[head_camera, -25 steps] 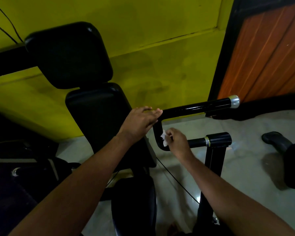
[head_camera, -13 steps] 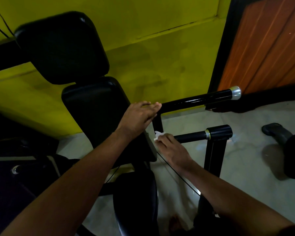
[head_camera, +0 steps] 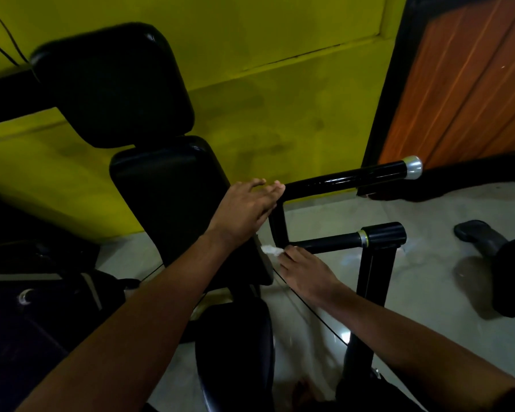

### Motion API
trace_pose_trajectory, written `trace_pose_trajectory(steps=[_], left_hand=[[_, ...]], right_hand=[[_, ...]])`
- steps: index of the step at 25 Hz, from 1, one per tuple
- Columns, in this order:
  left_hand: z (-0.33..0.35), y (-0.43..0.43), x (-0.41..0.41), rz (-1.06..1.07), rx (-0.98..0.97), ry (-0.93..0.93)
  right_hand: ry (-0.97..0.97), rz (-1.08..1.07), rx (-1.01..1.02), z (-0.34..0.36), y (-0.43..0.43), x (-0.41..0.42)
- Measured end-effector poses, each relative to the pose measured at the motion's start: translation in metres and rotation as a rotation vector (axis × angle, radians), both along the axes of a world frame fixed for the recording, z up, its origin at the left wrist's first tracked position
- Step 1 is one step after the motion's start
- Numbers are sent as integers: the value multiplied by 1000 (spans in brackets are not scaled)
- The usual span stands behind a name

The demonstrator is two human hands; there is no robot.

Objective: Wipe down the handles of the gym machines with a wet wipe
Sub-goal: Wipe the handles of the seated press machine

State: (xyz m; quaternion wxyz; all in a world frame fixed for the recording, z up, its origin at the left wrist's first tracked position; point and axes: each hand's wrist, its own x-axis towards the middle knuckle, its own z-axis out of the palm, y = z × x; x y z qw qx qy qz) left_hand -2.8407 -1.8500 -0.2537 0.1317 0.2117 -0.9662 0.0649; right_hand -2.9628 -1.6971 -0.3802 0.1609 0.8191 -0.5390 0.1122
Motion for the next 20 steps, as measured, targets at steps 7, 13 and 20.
trace_pose_trajectory(steps=[7, 13, 20], left_hand=[[-11, 1, 5, -38, -140, 47], [-20, 11, 13, -29, -221, -56], [-33, 15, 22, 1, -343, -150]], right_hand=[[-804, -436, 370, 41, -28, -17], [-537, -484, 899, 56, -68, -39], [-453, -692, 562, 58, -35, -25]])
